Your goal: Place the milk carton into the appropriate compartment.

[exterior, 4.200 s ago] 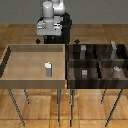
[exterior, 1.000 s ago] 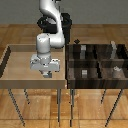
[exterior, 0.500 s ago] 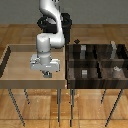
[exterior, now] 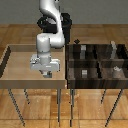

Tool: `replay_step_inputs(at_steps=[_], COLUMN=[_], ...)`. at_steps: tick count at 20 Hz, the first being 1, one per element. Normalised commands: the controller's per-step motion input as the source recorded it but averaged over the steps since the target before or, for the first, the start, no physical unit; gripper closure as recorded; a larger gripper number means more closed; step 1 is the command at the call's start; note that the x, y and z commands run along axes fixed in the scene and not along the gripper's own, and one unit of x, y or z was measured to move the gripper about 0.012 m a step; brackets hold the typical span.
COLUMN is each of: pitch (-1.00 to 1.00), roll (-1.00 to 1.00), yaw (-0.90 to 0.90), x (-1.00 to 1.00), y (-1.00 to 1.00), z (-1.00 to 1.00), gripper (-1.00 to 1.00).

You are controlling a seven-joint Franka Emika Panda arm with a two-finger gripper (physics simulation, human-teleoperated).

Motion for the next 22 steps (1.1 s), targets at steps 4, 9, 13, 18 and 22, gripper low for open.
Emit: replay_step_inputs(at_steps=[4, 9, 13, 18, 22], pitch=[0.0, 0.0, 0.0, 0.0, 0.0], roll=[0.0, 0.0, 0.0, 0.0, 0.0], yaw=[0.0, 0.0, 0.0, 0.0, 0.0], x=[-0.5, -0.2, 0.0, 0.0, 0.0], y=[0.0, 0.0, 0.0, 0.0, 0.0], z=[0.0, -0.2, -0.75, -0.6, 0.0], gripper=[-1.0, -1.0, -1.0, 1.0, 1.0])
